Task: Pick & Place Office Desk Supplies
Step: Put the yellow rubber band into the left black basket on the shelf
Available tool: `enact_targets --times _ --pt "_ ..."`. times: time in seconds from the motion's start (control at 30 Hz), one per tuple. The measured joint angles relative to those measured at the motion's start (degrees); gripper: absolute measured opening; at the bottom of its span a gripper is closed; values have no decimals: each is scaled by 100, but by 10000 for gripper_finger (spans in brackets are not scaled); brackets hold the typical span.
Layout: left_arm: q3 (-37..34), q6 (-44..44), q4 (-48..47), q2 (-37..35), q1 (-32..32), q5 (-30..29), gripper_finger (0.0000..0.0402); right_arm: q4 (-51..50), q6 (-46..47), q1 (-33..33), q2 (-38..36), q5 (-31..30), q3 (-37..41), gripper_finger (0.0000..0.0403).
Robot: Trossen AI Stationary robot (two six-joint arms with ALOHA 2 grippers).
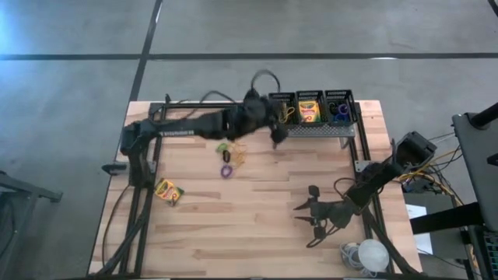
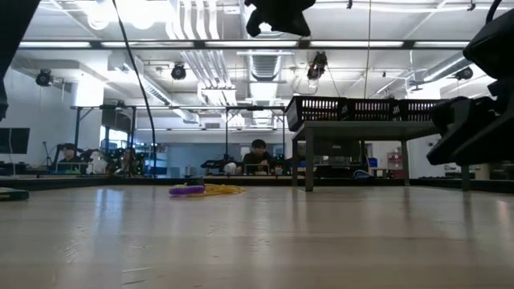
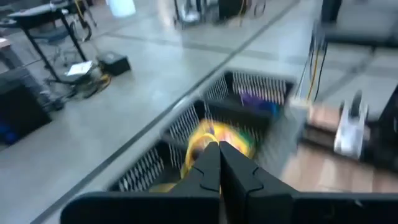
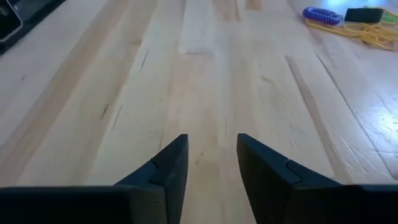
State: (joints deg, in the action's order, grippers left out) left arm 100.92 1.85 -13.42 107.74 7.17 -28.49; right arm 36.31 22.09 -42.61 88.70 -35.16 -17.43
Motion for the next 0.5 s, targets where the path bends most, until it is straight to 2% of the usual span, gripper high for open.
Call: enact_targets --times 0.2,0.5 --pt "-348 253 689 5 725 1044 0 -11 -22 0 38 0 -2 124" --pt "-1249 700 1684 11 911 1216 9 -1 -139 0 29 -2 -2 123"
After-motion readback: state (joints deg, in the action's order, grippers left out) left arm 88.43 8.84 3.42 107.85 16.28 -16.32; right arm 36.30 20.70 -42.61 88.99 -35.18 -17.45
